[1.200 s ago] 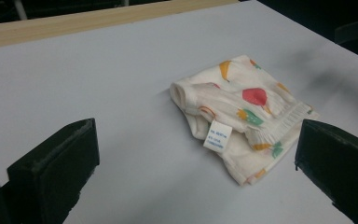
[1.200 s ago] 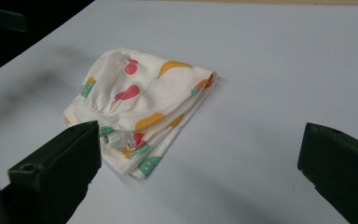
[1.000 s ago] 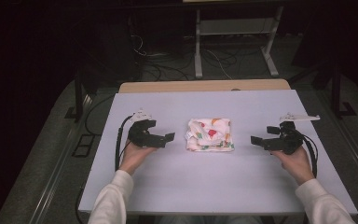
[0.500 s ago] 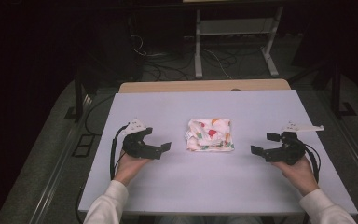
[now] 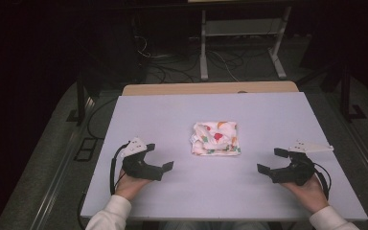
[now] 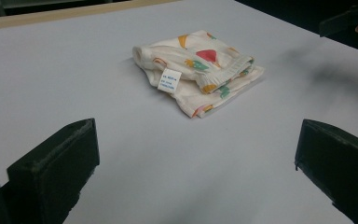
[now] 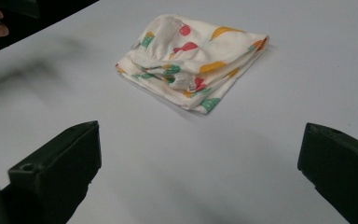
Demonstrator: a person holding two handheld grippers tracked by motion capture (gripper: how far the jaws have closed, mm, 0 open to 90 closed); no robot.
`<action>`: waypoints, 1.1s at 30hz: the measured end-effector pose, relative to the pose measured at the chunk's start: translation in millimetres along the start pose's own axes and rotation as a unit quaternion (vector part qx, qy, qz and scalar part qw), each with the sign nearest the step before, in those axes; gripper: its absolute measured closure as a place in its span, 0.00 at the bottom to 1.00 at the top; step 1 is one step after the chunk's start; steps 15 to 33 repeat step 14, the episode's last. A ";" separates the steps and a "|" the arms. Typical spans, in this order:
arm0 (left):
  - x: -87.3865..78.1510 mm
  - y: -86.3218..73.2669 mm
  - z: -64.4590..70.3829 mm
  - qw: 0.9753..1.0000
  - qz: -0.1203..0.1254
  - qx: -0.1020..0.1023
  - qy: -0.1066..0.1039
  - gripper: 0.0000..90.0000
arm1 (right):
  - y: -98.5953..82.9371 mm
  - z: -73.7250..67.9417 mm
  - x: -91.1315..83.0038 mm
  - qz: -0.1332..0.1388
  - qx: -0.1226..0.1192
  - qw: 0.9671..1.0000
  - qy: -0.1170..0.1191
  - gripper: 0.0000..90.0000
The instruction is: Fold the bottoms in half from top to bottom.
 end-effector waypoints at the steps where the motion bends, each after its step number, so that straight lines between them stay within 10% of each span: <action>1: -0.7 -1.0 0.9 1.000 -0.001 0.000 -0.001 0.00 | -2.0 -1.1 -1.0 -0.001 -0.001 1.000 0.001 0.00; 33: -8.9 -17.6 5.4 1.000 -0.009 -0.001 -0.006 0.00 | -14.5 -2.4 -6.7 -0.002 -0.014 1.000 0.001 0.00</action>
Point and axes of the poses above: each handheld gripper's, and its own axes: x roughly forward along the jaws, y roughly out of its top, z roughly to its right, the point moved 6 cm from there along x, roughly forward along the jaws, and after that the axes turned 15 degrees about -y, right-handed, at the moved point
